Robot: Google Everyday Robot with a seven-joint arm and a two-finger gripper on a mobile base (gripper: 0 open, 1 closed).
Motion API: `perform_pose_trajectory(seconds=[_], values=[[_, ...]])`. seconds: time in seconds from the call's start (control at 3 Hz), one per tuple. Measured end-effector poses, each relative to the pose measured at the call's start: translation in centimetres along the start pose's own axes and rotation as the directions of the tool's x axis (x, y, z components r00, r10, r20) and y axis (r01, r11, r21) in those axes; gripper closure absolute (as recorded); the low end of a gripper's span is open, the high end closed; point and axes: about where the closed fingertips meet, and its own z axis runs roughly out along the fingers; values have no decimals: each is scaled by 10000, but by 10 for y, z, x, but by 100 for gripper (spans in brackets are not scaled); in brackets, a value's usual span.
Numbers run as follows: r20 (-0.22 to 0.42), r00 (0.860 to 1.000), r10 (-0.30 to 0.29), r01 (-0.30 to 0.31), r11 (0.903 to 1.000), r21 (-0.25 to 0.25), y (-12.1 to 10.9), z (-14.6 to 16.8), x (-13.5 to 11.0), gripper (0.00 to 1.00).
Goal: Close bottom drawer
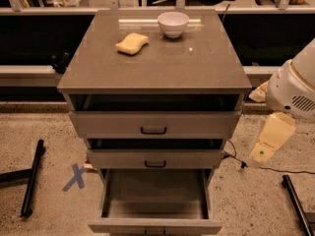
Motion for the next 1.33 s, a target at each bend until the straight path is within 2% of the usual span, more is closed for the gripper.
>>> perform_pose_trajectory(seconds=[0.33,0.67,1.0,1.33], values=[[-30,10000,39,-39,10000,-75,-1,9,2,0],[188,9998,-59,67,9991,-419,6,57,14,0],[313,9977,607,-577,9942,-913,32,170,48,0],[284,9977,609,-582,9943,-892,32,173,49,0]])
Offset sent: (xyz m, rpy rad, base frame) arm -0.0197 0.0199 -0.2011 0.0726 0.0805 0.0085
